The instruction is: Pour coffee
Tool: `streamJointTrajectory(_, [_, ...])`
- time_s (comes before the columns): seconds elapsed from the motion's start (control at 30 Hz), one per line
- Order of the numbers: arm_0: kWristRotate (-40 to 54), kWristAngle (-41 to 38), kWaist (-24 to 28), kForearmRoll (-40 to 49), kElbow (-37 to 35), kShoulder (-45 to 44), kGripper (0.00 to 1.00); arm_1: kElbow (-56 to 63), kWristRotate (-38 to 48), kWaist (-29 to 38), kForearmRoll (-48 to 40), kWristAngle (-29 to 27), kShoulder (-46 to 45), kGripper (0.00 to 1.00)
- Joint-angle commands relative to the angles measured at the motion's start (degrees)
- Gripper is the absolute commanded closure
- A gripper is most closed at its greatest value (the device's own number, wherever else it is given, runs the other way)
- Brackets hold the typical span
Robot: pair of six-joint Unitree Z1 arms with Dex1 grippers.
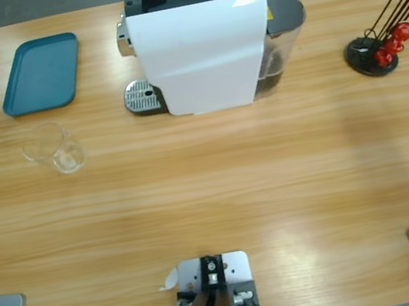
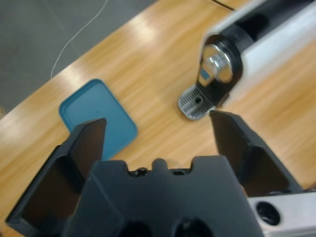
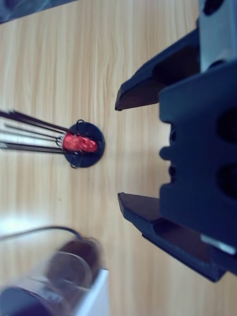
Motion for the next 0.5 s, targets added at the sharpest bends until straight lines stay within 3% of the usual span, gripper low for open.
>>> streamJointTrajectory(0.03, [0.5, -0.9, -1.5, 0.0, 12.7, -7.5, 0.0, 8.6, 2.9, -1.8, -14.1, -1.2, 13.7, 0.232])
streamJointTrajectory(0.17, [0.1, -0.9, -1.6, 0.0, 16.9, -8.6, 0.0, 13.8, 2.8, -1.8, -24.4, -0.8, 16.4, 0.23])
streamJointTrajectory(0.37, [-1.1, -0.9, -1.6, -0.4, 18.5, -7.0, 0.0, 16.4, 0.3, -2.3, -31.9, -0.2, 21.6, 0.23])
streamJointTrajectory(0.5, [-1.2, -0.9, -1.6, -0.7, 17.3, -5.8, 0.0, 17.0, -1.0, -7.2, -34.8, -0.6, 22.8, 0.24])
